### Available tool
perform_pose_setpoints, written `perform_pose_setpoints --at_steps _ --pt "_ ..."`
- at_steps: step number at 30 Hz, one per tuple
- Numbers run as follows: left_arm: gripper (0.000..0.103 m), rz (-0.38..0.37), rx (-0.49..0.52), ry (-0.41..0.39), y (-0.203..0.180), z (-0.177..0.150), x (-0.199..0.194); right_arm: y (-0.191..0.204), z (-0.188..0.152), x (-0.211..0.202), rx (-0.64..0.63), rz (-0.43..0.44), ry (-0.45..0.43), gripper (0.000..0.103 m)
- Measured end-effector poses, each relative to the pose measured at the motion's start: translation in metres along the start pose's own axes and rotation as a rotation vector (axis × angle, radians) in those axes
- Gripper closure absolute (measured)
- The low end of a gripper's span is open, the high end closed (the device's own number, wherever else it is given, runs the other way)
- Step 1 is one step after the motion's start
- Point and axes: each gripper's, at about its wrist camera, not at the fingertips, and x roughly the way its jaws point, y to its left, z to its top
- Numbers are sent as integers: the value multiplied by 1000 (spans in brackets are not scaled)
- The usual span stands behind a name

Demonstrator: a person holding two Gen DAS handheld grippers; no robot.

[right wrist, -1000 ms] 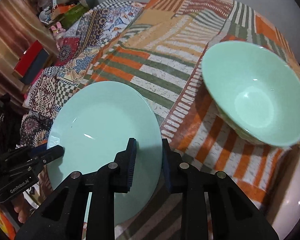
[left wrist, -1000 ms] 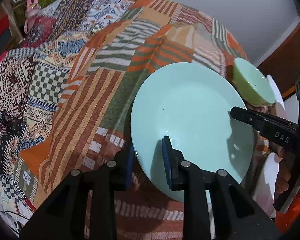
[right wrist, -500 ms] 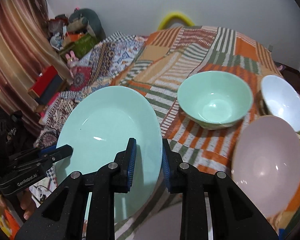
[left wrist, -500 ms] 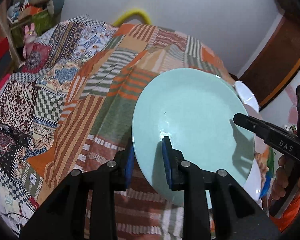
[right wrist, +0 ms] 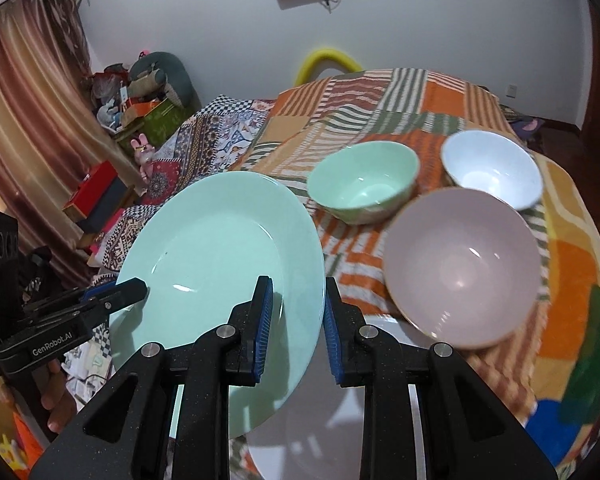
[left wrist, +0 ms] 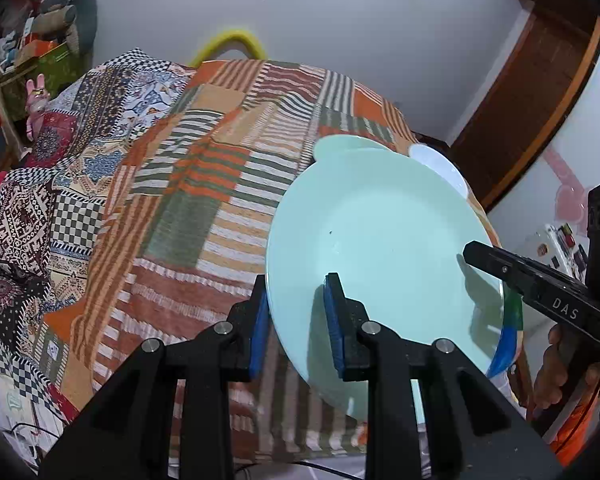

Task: Organize plates and bowls
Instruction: 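Lift the mint green plate upright with both grippers, then carry the mint green plate onto the white plate and lower it with both grippers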

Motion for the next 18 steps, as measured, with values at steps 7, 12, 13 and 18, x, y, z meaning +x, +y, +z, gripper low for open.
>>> perform_pose_setpoints --at_steps 7,12,13,18 --pt "78 -6 34 32 -28 -17 1 -17 -22 -19 42 -12 -4 81" --pt "78 -4 58 51 -43 -28 3 -28 -35 -28 65 -14 0 81" --pt "78 -3 63 55 -46 -30 4 -31 -39 -30 70 -18 1 81" --pt "78 3 80 82 -55 -37 12 -38 -50 -33 91 -24 12 81"
